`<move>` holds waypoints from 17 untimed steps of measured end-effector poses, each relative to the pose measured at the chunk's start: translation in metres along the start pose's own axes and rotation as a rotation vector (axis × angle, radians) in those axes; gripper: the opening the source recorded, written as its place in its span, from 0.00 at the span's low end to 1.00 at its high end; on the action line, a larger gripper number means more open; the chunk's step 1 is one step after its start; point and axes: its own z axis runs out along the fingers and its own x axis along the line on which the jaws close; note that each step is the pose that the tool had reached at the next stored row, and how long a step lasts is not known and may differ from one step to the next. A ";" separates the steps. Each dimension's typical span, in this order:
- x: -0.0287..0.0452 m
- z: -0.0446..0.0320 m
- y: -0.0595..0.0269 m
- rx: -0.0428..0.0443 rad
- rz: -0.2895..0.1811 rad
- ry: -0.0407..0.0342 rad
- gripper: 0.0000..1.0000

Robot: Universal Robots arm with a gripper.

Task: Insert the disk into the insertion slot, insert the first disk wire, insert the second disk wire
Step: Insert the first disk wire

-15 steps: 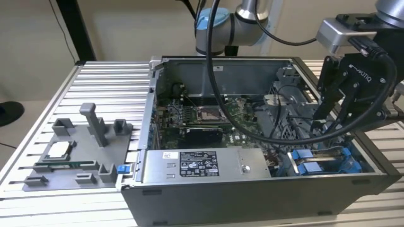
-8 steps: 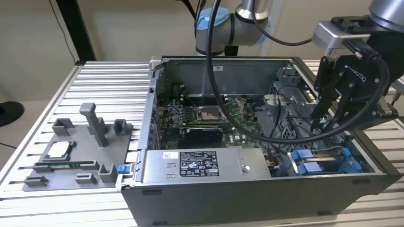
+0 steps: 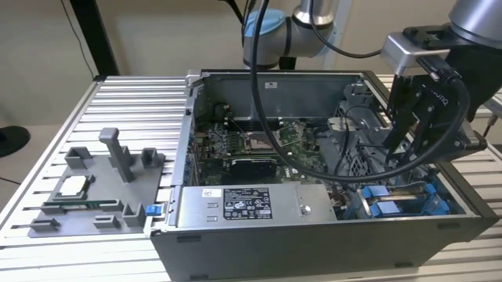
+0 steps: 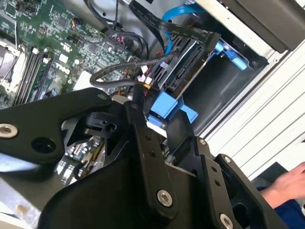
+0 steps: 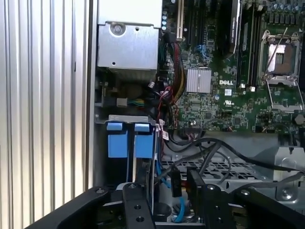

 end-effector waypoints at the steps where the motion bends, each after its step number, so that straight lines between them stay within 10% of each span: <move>1: -0.0001 0.0003 0.0007 0.0028 0.000 -0.0003 1.00; 10: -0.0011 0.0013 0.0023 0.0460 -0.003 -0.0096 1.00; 17: -0.0013 -0.0002 0.0025 0.0488 -0.003 -0.0306 1.00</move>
